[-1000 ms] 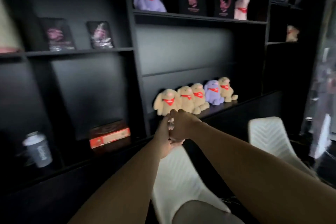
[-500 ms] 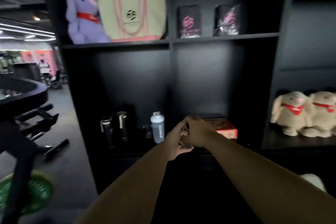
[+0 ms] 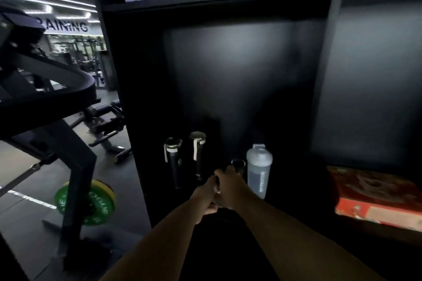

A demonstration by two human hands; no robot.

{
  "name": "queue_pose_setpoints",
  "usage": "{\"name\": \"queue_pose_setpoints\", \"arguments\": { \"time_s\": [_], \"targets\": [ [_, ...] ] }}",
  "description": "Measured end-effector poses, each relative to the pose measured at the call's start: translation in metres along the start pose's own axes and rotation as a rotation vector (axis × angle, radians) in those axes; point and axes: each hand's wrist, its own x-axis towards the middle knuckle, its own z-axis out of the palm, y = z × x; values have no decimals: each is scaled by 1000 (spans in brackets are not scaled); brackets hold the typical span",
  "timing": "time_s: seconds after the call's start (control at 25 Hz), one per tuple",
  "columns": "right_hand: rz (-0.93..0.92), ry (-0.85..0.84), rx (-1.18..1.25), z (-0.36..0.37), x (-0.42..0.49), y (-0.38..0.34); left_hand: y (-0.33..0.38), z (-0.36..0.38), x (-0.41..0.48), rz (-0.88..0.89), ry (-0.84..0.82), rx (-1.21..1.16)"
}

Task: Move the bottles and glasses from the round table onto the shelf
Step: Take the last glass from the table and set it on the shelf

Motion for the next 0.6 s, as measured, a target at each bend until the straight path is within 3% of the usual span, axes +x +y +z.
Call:
{"name": "queue_pose_setpoints", "arguments": {
  "time_s": [0.24, 0.6],
  "targets": [
    [-29, -86, 27, 55, 108, 45, 0, 4, 119, -23, 60, 125],
    [-37, -113, 94, 89, 148, 78, -14, 14, 176, 70, 146, 344]
  ]
}}
